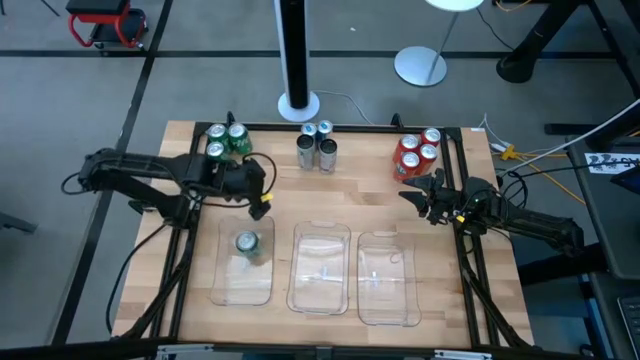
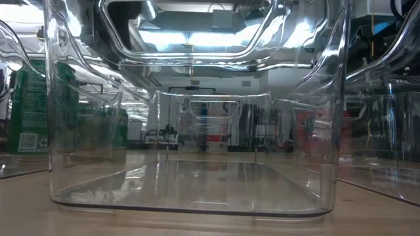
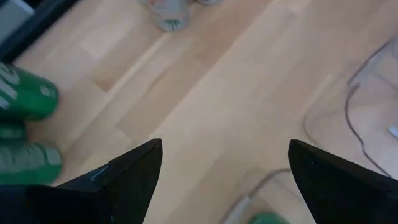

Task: Sort soda cans
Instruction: Put the bottom left green soda can into the left transparent bin

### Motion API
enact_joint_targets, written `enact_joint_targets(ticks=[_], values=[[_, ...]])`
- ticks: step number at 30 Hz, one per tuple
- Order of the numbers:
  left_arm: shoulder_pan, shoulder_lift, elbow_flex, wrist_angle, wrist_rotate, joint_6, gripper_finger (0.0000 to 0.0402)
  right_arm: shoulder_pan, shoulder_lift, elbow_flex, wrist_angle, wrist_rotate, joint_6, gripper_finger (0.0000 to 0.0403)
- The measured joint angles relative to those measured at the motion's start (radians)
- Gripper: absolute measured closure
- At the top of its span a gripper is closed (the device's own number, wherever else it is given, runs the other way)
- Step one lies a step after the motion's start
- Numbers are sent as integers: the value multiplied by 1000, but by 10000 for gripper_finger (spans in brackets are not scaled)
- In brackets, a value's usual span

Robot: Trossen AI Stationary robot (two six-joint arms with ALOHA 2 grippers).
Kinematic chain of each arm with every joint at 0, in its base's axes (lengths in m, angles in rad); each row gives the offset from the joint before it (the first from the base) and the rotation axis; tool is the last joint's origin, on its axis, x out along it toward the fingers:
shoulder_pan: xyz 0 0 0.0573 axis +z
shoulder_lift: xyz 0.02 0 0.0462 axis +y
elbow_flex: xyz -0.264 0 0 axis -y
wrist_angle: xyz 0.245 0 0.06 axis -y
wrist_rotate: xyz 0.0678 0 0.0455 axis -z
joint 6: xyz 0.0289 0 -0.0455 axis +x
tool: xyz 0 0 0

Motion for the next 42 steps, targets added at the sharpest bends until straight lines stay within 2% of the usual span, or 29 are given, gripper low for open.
enact_joint_targets(ticks=[5,9,19,24,31,39,42], values=[[69,0,0,9,26,202,65,0,0,0,0,0,0,125],[124,0,0,46,75,276,65,0,0,0,0,0,0,125],[226,0,0,76,67,226,65,0,0,0,-1,0,0,125],[261,1,0,94,53,267,65,0,0,0,-1,0,0,125],[283,1,0,239,49,387,65,0,0,0,-2,0,0,125],[371,1,0,219,62,416,65,0,0,0,-2,0,0,125],[413,1,0,190,24,411,65,0,0,0,-2,0,0,125]])
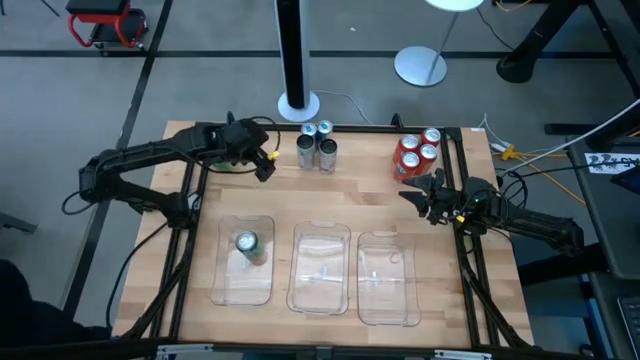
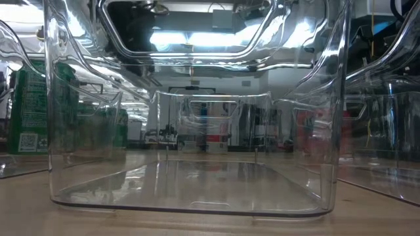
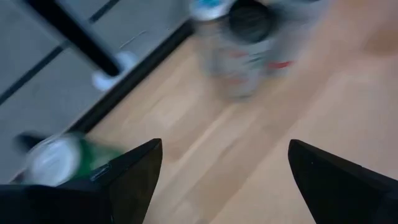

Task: Sort soda cans
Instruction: Put the bottom left green soda can into the left transparent bin

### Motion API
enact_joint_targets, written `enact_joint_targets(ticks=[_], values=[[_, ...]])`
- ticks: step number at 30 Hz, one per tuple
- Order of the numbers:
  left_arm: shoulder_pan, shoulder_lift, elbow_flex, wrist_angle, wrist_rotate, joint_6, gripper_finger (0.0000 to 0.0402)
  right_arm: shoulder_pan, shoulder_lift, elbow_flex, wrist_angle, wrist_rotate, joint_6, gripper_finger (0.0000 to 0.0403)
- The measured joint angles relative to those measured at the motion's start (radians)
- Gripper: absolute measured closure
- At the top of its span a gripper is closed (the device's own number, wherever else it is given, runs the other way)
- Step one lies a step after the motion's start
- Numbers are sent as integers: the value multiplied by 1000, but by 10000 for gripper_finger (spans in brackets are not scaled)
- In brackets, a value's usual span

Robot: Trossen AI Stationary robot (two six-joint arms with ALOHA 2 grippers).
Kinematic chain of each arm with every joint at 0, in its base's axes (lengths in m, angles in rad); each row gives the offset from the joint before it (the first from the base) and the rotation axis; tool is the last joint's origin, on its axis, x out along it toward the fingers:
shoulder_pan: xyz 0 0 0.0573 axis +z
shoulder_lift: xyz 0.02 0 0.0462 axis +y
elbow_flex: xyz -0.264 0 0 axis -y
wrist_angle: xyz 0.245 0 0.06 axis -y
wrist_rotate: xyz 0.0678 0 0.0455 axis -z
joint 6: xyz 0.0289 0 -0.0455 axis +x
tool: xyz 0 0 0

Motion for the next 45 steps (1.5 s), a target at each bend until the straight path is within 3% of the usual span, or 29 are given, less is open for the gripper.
enact_joint_targets(ticks=[5,7,16,36,41,45], values=[[83,-8,0,-130,-159,-40,65,0,0,0,0,0,0,125],[105,-11,0,-153,-179,-59,65,0,0,0,0,0,0,125],[128,-11,0,-187,-178,-153,65,0,2,0,0,0,0,125],[329,-5,0,-438,-178,-320,66,0,71,0,4,0,-2,125],[373,11,-40,-429,-58,-322,66,0,71,0,6,0,-2,125],[410,29,-83,-398,-46,-288,66,0,71,-1,7,0,-3,125]])
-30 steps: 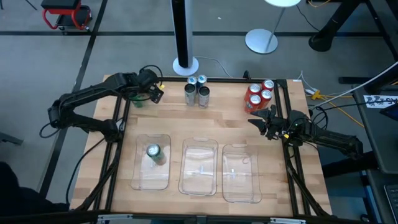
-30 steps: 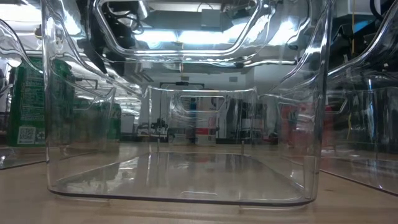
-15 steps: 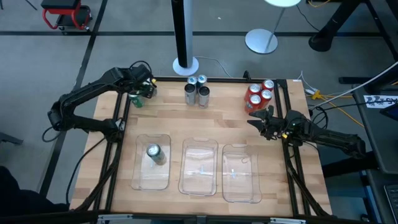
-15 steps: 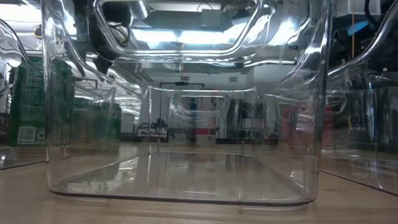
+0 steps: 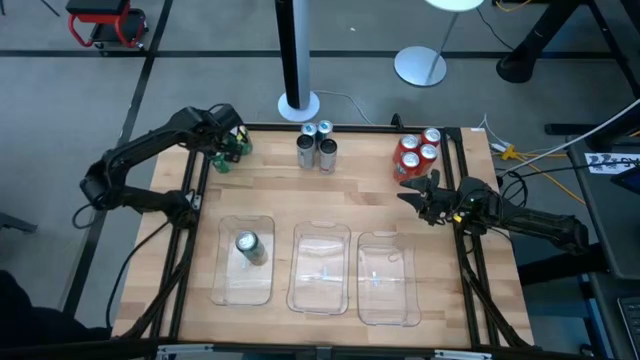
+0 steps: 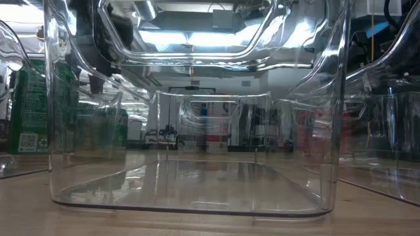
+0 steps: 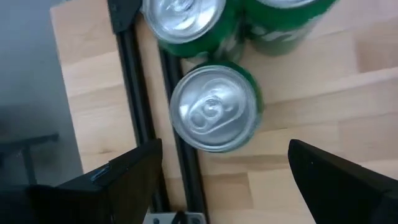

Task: Sort soda cans
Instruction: Put the bottom left green soda can into the left transparent bin

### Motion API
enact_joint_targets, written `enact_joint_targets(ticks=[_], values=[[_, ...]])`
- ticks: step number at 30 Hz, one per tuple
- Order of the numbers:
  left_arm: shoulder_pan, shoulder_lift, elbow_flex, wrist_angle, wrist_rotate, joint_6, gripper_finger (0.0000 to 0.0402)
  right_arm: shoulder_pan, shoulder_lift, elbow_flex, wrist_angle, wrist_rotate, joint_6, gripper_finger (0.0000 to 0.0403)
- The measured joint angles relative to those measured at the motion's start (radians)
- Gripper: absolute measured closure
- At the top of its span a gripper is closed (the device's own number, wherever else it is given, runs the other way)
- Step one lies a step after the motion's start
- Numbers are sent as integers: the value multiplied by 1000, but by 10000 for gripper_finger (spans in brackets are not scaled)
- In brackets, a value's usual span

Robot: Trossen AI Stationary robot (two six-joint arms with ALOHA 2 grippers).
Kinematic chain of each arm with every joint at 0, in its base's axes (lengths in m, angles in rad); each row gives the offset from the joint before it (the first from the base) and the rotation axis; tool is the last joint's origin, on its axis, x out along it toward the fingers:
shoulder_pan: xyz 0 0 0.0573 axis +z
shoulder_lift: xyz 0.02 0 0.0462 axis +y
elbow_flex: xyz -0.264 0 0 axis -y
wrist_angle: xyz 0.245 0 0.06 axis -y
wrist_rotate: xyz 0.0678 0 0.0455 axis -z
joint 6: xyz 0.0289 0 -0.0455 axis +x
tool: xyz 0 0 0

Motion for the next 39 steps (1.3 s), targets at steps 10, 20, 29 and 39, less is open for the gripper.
enact_joint_targets(ticks=[10,20,29,39], values=[[75,1,-14,61,6,52,66,0,0,0,1,0,0,125],[127,1,-30,111,97,75,66,0,0,0,-3,0,0,125],[127,0,-113,199,30,70,66,0,0,0,-3,0,0,125],[126,0,-115,197,28,71,66,0,0,0,-2,0,0,125]])
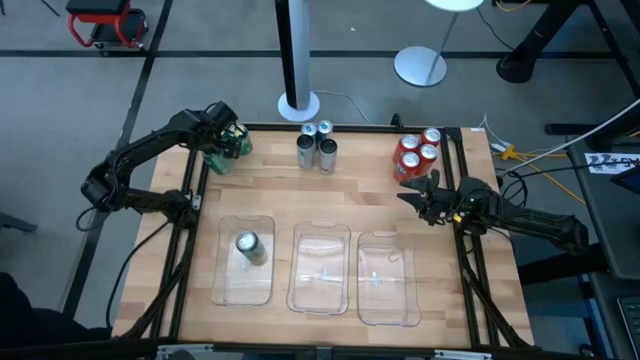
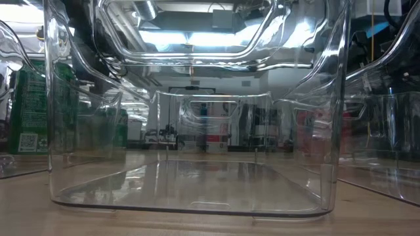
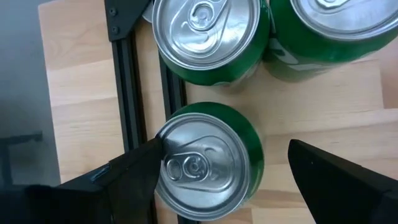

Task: Sort soda cans
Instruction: Put the bottom left green soda can into the left transparent bin

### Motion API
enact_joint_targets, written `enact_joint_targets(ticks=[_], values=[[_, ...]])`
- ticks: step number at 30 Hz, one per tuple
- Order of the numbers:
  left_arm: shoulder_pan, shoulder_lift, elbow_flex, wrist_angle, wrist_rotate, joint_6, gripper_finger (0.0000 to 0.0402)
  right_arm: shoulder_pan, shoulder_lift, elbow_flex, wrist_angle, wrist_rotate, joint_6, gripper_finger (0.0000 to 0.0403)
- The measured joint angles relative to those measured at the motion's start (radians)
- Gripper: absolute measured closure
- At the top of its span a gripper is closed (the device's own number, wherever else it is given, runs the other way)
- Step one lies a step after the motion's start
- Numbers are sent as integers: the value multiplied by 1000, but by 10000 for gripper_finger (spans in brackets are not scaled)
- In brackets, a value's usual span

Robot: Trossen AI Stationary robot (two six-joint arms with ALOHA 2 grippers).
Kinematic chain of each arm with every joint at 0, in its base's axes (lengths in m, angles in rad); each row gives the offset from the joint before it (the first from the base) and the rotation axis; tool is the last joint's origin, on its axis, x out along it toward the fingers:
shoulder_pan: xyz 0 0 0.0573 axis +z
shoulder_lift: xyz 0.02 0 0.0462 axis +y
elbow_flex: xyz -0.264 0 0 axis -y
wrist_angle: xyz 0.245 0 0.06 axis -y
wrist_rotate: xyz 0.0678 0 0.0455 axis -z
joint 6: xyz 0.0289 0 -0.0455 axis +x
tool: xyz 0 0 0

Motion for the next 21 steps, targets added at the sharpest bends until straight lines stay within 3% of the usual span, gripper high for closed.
enact_joint_targets(ticks=[21], values=[[14,-44,71,-52,39,7,66,0,0,0,0,0,1,125]])
